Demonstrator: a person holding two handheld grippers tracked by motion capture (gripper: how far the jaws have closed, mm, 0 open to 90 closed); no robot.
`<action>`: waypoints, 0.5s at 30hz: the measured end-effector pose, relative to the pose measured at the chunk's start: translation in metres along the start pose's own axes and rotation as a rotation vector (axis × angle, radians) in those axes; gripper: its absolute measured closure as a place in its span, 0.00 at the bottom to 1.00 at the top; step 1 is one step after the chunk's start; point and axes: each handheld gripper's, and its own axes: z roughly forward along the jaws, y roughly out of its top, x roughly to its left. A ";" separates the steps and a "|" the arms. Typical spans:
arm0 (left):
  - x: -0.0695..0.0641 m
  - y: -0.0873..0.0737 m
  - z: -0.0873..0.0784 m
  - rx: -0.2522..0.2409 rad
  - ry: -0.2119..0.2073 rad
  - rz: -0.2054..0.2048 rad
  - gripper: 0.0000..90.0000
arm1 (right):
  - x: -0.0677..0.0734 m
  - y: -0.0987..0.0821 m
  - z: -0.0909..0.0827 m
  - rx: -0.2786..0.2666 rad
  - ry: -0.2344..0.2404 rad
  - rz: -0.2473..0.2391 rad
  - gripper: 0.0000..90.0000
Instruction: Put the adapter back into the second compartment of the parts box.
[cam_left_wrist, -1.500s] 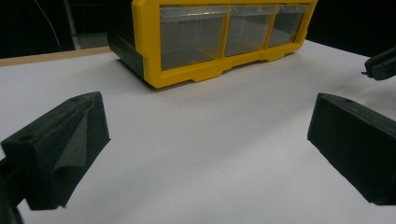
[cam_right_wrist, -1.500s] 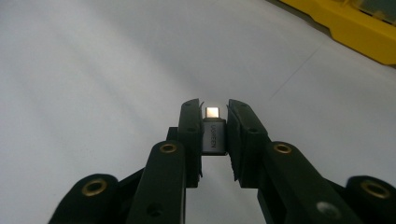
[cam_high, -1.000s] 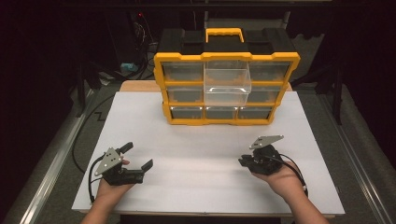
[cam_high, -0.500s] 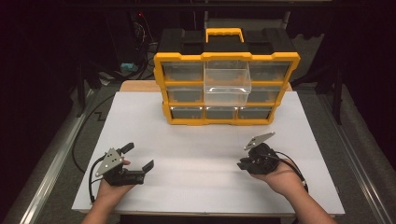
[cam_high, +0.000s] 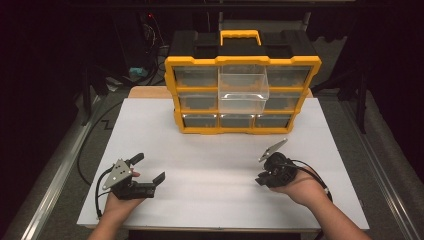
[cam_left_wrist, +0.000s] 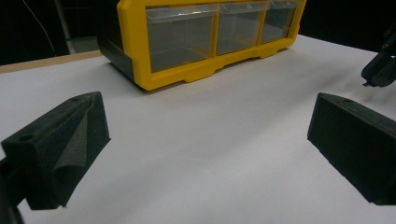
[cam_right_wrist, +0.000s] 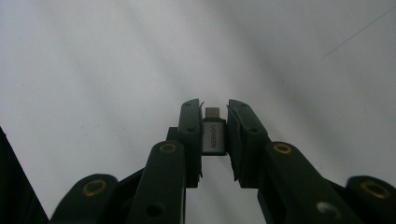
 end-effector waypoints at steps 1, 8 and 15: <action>0.000 0.000 0.000 0.001 -0.001 0.001 0.00 | 0.000 0.000 0.000 0.004 0.003 -0.001 0.86; -0.003 0.000 -0.001 -0.010 -0.013 0.001 0.00 | -0.003 0.000 0.001 0.052 0.022 -0.003 0.86; -0.003 0.000 0.000 -0.013 -0.008 -0.010 0.00 | -0.006 0.003 -0.003 0.090 0.034 -0.013 0.86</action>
